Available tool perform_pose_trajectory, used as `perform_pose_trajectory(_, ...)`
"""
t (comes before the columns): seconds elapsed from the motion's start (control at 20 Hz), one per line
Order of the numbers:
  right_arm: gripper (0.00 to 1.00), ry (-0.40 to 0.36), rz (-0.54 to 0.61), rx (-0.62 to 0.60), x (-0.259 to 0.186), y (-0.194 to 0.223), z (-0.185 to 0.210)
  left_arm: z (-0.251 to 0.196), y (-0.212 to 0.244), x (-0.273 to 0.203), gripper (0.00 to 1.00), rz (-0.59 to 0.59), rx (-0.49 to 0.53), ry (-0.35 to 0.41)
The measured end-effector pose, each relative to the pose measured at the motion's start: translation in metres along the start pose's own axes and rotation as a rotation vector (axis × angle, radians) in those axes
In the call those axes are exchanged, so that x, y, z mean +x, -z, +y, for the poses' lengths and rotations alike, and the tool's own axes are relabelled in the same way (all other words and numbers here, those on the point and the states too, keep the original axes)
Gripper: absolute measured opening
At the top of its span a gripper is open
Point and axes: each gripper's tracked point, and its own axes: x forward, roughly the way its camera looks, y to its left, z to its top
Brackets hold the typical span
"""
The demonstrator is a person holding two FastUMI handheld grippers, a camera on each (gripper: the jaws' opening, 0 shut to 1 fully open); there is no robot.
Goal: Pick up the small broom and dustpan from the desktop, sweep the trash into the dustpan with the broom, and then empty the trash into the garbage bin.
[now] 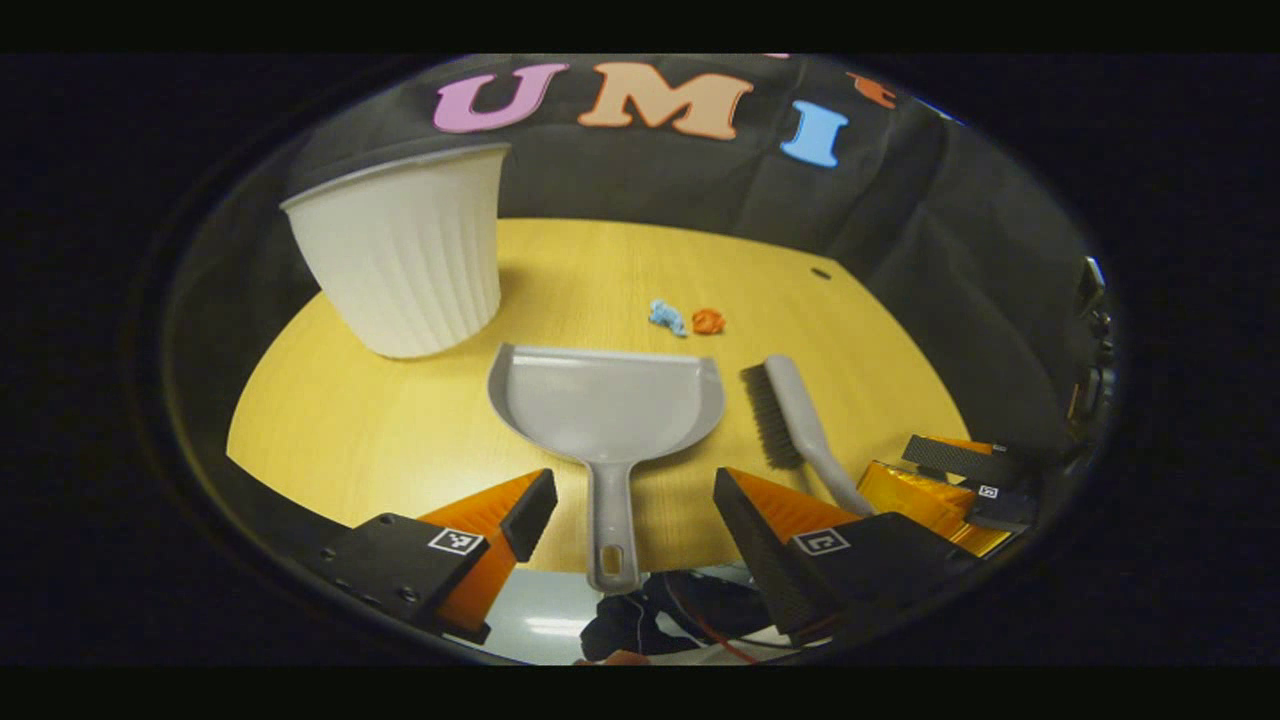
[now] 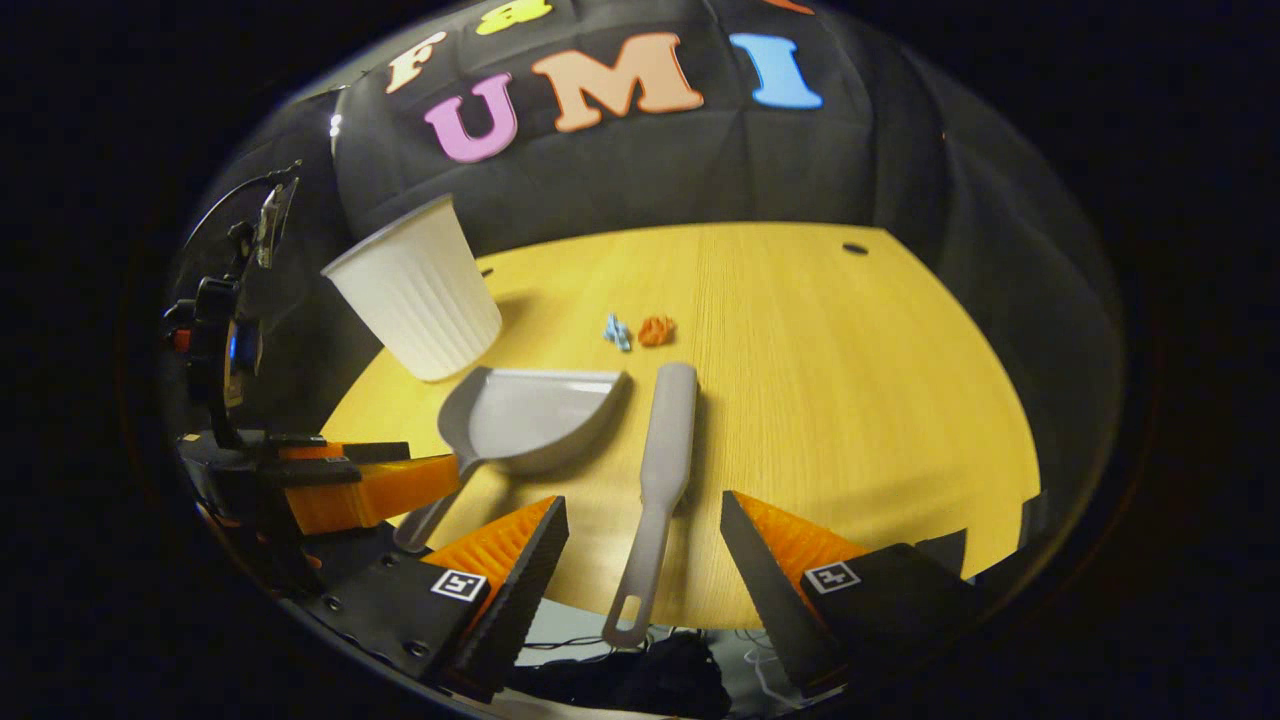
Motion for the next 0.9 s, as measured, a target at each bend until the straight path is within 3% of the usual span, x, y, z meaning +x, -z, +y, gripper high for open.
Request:
perform_pose_trajectory(0.25, 0.99, -0.008, 0.208, -0.006, 0.05, 0.016, -0.013, 0.009, 0.025, 0.035, 0.97, 0.178, -0.036, -0.067)
perform_pose_trajectory(0.3, 0.96, -0.014, 0.233, -0.004, 0.054, 0.019, -0.014, 0.011, 0.028, 0.039, 0.96, 0.205, -0.028, -0.08)
perform_pose_trajectory(0.35, 0.99, -0.016, 0.252, -0.006, 0.059, 0.02, -0.015, 0.013, 0.032, 0.043, 0.96, 0.229, -0.02, -0.096)
perform_pose_trajectory(0.45, 0.82, -0.026, 0.278, -0.015, 0.062, 0.021, -0.015, 0.02, 0.036, 0.045, 0.96, 0.267, -0.009, -0.137)
perform_pose_trajectory(0.5, 0.78, -0.035, 0.286, -0.018, 0.062, 0.021, -0.012, 0.022, 0.037, 0.045, 0.96, 0.282, -0.006, -0.154)
perform_pose_trajectory(0.6, 0.53, -0.039, 0.289, -0.016, 0.065, 0.02, -0.01, 0.028, 0.039, 0.044, 0.77, 0.302, -0.007, -0.184)
perform_pose_trajectory(0.7, 0.29, -0.043, 0.301, -0.02, 0.063, 0.02, -0.013, 0.027, 0.041, 0.038, 0.37, 0.332, -0.008, -0.194)
perform_pose_trajectory(0.9, 0.24, -0.063, 0.305, -0.013, 0.067, 0.018, -0.013, 0.028, 0.044, 0.045, 0.31, 0.339, 0.04, -0.201)
